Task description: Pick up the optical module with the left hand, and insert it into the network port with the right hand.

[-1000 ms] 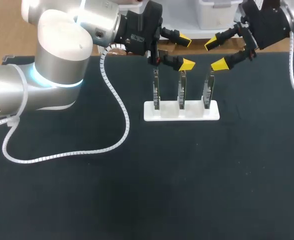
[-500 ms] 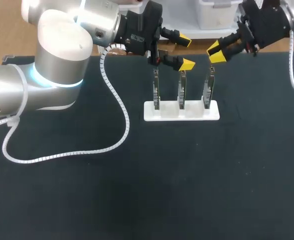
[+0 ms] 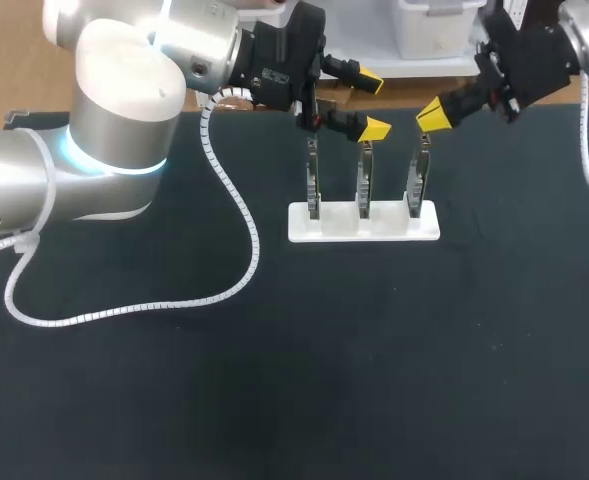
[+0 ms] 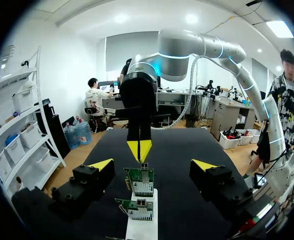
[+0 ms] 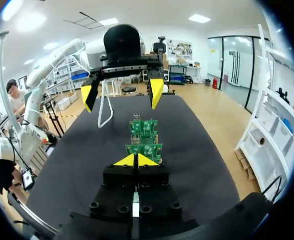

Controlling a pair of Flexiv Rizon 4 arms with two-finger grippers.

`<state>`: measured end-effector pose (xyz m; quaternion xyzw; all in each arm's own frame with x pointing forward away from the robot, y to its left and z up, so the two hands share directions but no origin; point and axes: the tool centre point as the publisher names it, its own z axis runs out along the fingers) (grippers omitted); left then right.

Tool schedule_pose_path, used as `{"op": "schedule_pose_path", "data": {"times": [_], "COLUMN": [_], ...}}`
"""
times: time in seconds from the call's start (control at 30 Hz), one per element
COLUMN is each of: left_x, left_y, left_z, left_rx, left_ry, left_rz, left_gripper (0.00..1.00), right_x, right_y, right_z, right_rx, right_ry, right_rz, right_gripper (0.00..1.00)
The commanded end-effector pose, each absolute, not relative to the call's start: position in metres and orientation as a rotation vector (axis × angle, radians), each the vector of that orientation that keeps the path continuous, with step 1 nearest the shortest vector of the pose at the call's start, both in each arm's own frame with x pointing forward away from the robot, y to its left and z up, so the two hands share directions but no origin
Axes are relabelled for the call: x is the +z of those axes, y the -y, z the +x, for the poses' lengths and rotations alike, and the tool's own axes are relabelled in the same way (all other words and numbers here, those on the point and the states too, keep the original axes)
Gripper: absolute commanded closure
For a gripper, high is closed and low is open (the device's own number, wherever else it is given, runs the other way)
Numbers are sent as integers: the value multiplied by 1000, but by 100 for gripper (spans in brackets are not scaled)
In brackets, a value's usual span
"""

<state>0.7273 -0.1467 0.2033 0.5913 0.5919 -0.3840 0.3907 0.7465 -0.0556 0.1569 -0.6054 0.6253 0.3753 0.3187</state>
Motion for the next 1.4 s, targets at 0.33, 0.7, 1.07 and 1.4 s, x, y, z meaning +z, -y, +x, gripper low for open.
{"op": "schedule_pose_path", "data": {"times": [0.33, 0.7, 1.07, 1.4], "left_x": [203, 203, 203, 203], "left_y": [147, 147, 147, 147], "left_z": [726, 726, 726, 726], "left_rx": [-972, -972, -972, -972], "left_ry": [-1508, -1508, -1508, -1508], "left_rz": [1501, 1501, 1501, 1501], "left_gripper": [0, 0, 0, 0], "right_x": [143, 133, 139, 174], "right_y": [56, 54, 58, 58], "right_z": [747, 744, 746, 744], "right_rx": [1007, 1025, 1040, 1022], "right_ry": [-1668, -1682, -1638, -1578], "right_rz": [-1584, -1576, -1546, -1591], "right_gripper": [100, 100, 100, 0]}}
